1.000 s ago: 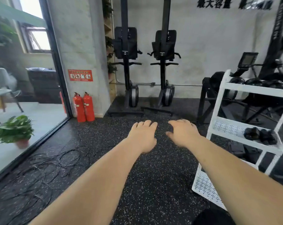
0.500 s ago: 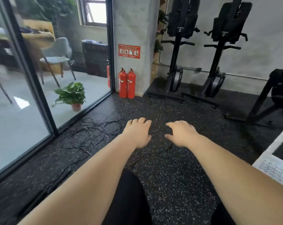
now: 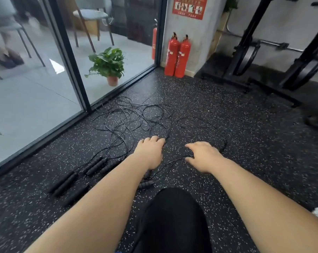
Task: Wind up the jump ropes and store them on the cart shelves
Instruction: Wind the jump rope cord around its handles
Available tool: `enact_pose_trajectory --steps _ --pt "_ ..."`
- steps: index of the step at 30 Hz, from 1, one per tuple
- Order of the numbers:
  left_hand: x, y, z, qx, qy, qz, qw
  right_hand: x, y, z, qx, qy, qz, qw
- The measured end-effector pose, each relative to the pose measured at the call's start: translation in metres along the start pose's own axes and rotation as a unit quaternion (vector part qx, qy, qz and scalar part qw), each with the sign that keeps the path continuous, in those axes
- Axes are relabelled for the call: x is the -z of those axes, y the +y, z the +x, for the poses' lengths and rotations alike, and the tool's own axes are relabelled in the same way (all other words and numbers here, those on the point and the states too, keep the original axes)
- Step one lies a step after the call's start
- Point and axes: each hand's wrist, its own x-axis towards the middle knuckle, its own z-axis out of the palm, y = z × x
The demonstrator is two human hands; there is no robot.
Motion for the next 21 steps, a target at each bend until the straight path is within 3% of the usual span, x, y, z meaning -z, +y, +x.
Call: enact_pose_trajectory --steps 7,21 --pt "-0.069 -0.046 0.044 0.071 -0.057 -0.036 0.995 -0.052 -0.006 0.07 0.036 -0.071 0.018 0.997" --pt "-0.208 -0.091 0.162 0.125 -0.15 -0.044 0.98 -0.176 -0.012 0.195 0.054 -0.152 0.06 0.985"
